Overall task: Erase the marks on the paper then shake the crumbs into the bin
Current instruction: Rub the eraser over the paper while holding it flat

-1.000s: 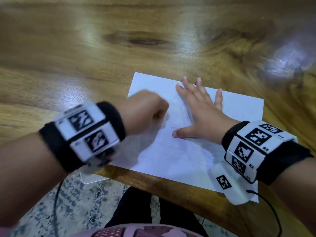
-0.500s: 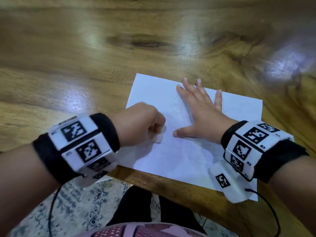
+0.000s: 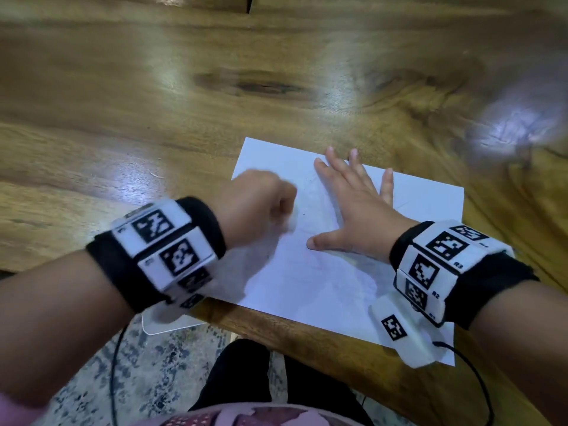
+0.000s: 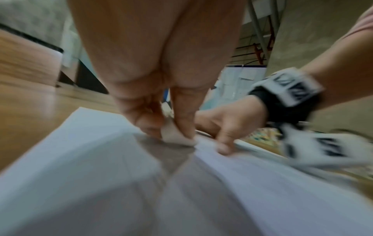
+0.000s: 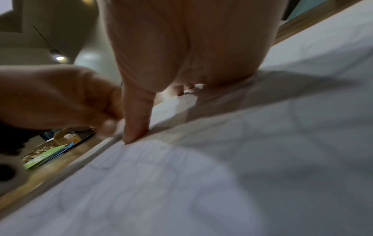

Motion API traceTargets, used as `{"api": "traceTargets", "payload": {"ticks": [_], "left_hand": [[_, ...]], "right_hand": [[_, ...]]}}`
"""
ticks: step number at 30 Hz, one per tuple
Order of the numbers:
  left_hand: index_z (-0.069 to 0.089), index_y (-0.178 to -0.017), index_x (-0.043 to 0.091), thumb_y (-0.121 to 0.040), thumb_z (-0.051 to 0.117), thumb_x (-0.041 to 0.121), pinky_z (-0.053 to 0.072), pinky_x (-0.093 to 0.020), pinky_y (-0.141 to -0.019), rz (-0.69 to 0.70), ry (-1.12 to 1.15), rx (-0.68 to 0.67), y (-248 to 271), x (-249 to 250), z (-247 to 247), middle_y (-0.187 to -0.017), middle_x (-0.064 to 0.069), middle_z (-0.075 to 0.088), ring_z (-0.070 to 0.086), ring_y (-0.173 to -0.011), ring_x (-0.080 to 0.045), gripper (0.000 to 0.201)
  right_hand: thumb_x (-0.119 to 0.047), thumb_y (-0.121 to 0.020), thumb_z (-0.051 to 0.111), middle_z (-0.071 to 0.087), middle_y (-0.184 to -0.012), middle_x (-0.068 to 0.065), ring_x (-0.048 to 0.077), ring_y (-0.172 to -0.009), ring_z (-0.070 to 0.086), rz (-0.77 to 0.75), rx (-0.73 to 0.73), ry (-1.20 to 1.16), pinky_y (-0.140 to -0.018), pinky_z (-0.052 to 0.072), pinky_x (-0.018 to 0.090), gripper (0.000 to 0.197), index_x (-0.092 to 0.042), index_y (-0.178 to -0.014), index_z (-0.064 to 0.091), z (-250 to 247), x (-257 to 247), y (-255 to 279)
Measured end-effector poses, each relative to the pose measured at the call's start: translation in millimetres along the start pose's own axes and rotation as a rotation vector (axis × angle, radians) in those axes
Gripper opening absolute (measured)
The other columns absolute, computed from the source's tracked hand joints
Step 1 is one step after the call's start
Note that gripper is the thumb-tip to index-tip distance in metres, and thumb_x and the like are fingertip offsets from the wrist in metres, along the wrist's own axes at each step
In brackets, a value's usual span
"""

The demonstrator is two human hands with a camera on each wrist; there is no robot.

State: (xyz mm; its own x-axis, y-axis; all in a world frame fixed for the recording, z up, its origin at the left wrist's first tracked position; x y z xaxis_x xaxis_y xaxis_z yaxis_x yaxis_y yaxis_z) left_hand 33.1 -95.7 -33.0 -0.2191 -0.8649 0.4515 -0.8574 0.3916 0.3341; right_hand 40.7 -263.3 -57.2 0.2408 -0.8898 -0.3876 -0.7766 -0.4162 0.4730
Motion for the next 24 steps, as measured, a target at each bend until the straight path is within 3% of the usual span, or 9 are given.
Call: {"api": "traceTargets", "payload": {"ticks": [2, 4, 8, 11, 14, 19, 21, 23, 24], "left_hand": [[0.063, -0.077, 0.012, -0.074, 0.064, 0.011, 0.022, -0.026, -0.055, -0.033, -0.003, 0.079, -9.1, 0.9, -4.2, -0.071, 0.002, 0.052, 0.044, -0.069, -0.018, 0.003], [0.062, -0.075, 0.011, -0.075, 0.066, 0.017, 0.026, -0.024, -0.058, -0.059, 0.006, 0.097, -6.2, 0.2, -1.7, -0.069, 0.0, 0.052, 0.045, -0.067, -0.02, 0.007], [0.063, -0.076, 0.011, -0.074, 0.069, 0.022, 0.028, -0.027, -0.054, -0.088, 0.012, 0.114, 4.0, 3.4, 1.5, -0.072, -0.001, 0.056, 0.046, -0.066, -0.018, 0.012], [0.066, -0.081, 0.015, -0.071, 0.071, 0.018, 0.031, -0.008, -0.051, -0.117, 0.04, 0.134, 2.7, 1.6, -3.5, -0.071, 0.002, 0.06, 0.049, -0.063, -0.014, 0.012], [0.068, -0.085, 0.016, -0.069, 0.073, 0.017, 0.035, -0.005, -0.053, -0.154, 0.094, 0.151, 5.6, -6.8, -10.4, -0.071, 0.0, 0.066, 0.055, -0.064, -0.016, 0.017], [0.069, -0.078, 0.017, -0.071, 0.073, 0.022, 0.032, 0.0, -0.052, -0.125, 0.126, 0.127, 5.6, -12.6, -10.3, -0.079, -0.004, 0.069, 0.054, -0.067, -0.014, 0.009], [0.069, -0.085, 0.016, -0.074, 0.07, 0.02, 0.031, -0.004, -0.052, -0.095, 0.118, 0.126, 1.0, -8.6, -7.2, -0.079, -0.001, 0.064, 0.051, -0.067, -0.012, 0.013], [0.067, -0.088, 0.015, -0.076, 0.068, 0.017, 0.036, -0.019, -0.059, -0.072, 0.103, 0.111, -3.3, -1.8, -4.8, -0.072, 0.003, 0.057, 0.048, -0.06, -0.01, 0.013], [0.066, -0.085, 0.015, -0.076, 0.067, 0.016, 0.036, -0.021, -0.061, -0.067, 0.107, 0.097, -3.8, 0.4, -3.3, -0.066, 0.006, 0.054, 0.045, -0.056, -0.007, 0.009]], "right_hand": [[-0.054, -0.069, 0.074, -0.026, -0.154, -0.014, 0.011, -0.138, -0.032, 0.001, 0.001, 0.0, -0.104, -0.025, 0.053, 0.117, -0.029, -0.15, -0.007, 0.0, 0.5, 0.2], [-0.054, -0.069, 0.073, -0.026, -0.154, -0.014, 0.011, -0.139, -0.031, -0.004, -0.001, 0.001, -0.105, -0.024, 0.054, 0.117, -0.029, -0.15, -0.007, 0.0, 0.5, 0.2], [-0.054, -0.073, 0.071, -0.026, -0.154, -0.016, 0.013, -0.138, -0.033, -0.03, -0.015, 0.005, -0.106, -0.023, 0.057, 0.109, -0.037, -0.15, -0.004, -1.4, 0.5, 2.3], [-0.053, -0.076, 0.067, -0.026, -0.152, -0.021, 0.016, -0.136, -0.037, -0.056, -0.044, 0.03, -0.104, -0.024, 0.06, 0.097, -0.05, -0.146, -0.001, -1.2, -0.6, 4.0], [-0.059, -0.071, 0.065, -0.028, -0.151, -0.022, 0.018, -0.134, -0.04, -0.048, -0.047, 0.077, -0.101, -0.025, 0.063, 0.097, -0.057, -0.142, -0.002, 1.2, -2.2, 2.8], [-0.079, -0.057, 0.062, -0.037, -0.148, -0.019, 0.024, -0.132, -0.043, -0.025, -0.086, 0.228, -0.096, -0.023, 0.069, 0.115, -0.058, -0.138, -0.018, 6.9, -4.4, 2.0], [-0.08, -0.056, 0.061, -0.038, -0.147, -0.018, 0.024, -0.132, -0.043, -0.012, -0.095, 0.246, -0.096, -0.021, 0.069, 0.117, -0.058, -0.137, -0.02, 6.6, -4.2, 0.4], [-0.081, -0.056, 0.06, -0.039, -0.147, -0.018, 0.025, -0.132, -0.043, -0.003, -0.104, 0.257, -0.097, -0.02, 0.07, 0.117, -0.057, -0.137, -0.021, 5.9, -4.6, -0.1], [-0.081, -0.056, 0.06, -0.039, -0.147, -0.018, 0.025, -0.132, -0.043, 0.001, -0.108, 0.258, -0.097, -0.019, 0.07, 0.117, -0.057, -0.137, -0.021, 5.8, -4.8, -0.3]]}}
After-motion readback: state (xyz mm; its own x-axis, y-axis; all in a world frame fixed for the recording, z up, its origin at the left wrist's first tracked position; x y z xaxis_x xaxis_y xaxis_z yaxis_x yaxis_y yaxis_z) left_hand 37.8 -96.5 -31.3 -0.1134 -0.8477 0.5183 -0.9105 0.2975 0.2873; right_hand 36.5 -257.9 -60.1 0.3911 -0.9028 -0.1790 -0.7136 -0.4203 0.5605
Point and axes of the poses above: each hand's wrist, its own y-axis away from the middle knuckle, its own z-axis out of the palm, x = y × z, the point moved 1 cm from there along -y, towards the middle knuckle
